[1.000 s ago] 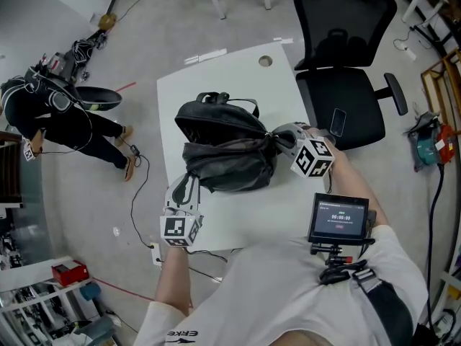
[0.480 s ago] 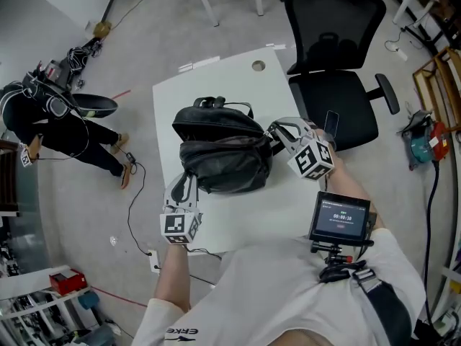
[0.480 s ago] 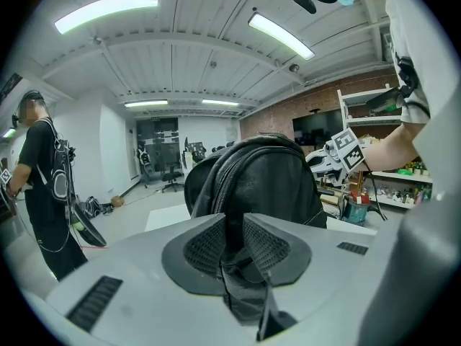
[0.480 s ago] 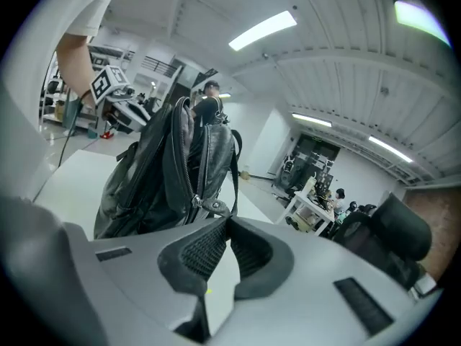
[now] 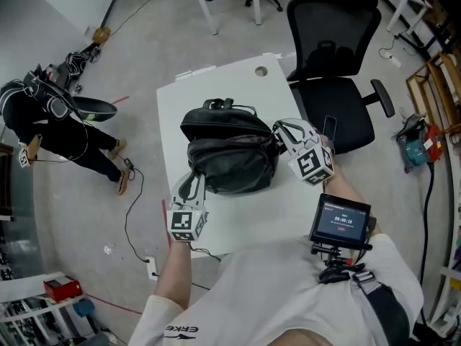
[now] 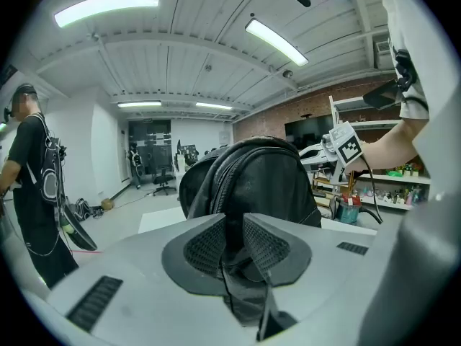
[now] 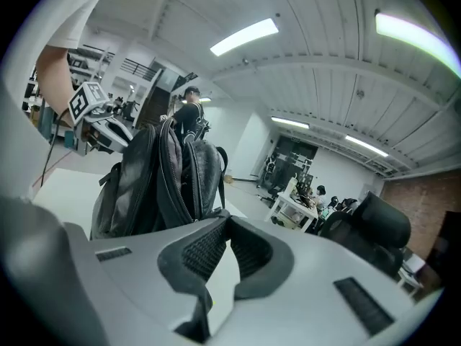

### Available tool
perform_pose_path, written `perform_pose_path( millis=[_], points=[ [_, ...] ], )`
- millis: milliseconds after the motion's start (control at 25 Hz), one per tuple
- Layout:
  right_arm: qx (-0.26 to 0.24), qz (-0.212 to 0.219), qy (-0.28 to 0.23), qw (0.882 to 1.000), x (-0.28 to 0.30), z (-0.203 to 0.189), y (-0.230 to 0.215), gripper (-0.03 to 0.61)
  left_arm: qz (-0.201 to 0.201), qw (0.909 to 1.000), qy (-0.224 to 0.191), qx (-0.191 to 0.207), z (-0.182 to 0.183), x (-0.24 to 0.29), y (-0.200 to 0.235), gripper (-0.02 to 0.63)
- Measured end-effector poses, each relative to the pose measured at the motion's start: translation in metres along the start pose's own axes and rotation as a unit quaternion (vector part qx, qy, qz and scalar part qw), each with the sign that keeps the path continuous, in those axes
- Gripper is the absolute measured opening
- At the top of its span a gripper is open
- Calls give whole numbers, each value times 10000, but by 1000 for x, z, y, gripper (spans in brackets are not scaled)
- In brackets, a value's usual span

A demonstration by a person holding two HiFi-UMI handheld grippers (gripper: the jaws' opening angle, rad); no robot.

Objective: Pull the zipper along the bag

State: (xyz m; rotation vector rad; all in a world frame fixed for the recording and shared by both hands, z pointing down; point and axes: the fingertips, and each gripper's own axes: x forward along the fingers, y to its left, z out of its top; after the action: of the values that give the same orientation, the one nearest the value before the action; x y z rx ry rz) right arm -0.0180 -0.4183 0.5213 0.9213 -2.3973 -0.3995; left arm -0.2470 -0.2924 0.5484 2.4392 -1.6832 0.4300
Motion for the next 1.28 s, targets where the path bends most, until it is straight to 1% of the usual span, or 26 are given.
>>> perform_pose_path(
  millis=[480, 640, 800, 1080, 1280],
  points=[
    [297, -446, -68, 9985, -9, 34, 1, 21, -312, 9994, -120, 73, -5, -3, 0, 75],
    [311, -582, -68, 9978, -12, 46, 5, 21, -409, 9990, -162, 67, -10, -4, 0, 76],
    [251, -704, -111, 9971, -14, 60, 4, 21, -515, 9983, -260, 85, -6, -4, 0, 75],
    [345, -918, -104, 9951, -16, 83, 8, 21, -723, 9969, -279, 125, -10, -6, -1, 76],
    [342, -1044, -179, 9938, -10, 107, 10, 21, -864, 9957, -305, 167, -9, -6, 3, 77]
  ],
)
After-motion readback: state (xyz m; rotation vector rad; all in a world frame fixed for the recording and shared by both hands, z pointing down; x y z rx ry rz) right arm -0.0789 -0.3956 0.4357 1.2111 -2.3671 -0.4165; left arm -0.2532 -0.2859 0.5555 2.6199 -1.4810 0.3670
